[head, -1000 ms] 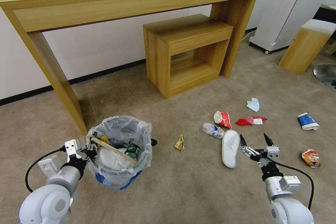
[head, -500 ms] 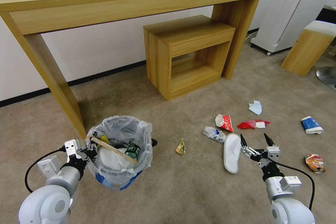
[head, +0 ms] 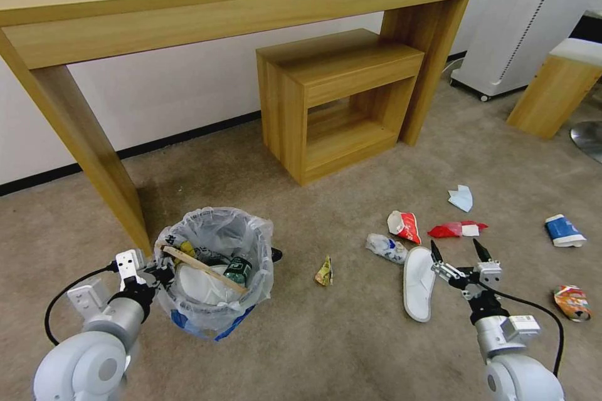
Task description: Pick up the trash bin and place the garbage on the floor into it.
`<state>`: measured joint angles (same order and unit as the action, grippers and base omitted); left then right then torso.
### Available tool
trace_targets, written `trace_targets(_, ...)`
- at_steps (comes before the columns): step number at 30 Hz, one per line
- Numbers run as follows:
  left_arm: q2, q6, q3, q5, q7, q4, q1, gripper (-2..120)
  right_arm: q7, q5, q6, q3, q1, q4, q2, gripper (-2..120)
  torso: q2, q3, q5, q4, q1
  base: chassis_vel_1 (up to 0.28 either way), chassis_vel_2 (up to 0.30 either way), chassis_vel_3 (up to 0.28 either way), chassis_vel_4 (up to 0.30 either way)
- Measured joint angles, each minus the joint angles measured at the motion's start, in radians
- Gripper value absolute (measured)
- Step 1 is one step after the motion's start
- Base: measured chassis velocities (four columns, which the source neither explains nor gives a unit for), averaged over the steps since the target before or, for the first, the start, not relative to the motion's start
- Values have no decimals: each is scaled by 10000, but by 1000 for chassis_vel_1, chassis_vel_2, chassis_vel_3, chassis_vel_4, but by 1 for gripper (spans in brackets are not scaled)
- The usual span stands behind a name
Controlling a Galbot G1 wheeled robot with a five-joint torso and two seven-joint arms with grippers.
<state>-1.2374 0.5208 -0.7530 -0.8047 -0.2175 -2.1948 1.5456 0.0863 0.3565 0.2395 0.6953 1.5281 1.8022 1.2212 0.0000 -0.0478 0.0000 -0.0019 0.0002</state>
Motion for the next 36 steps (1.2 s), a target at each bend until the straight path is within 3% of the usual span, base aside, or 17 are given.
trace_targets(25, -37, -40, 29, 51, 25, 112, -35, 3, 33, -12, 49, -28, -58, -116, 16, 100, 0, -1, 0, 0, 0, -79, 81, 80, -83)
trace_targets(36, -54, -111, 57, 73, 31, 128, -43, 3, 46, -5, 525, -116, -104, -266, 39, 100, 0, -1, 0, 0, 1, -59, 63, 57, -60)
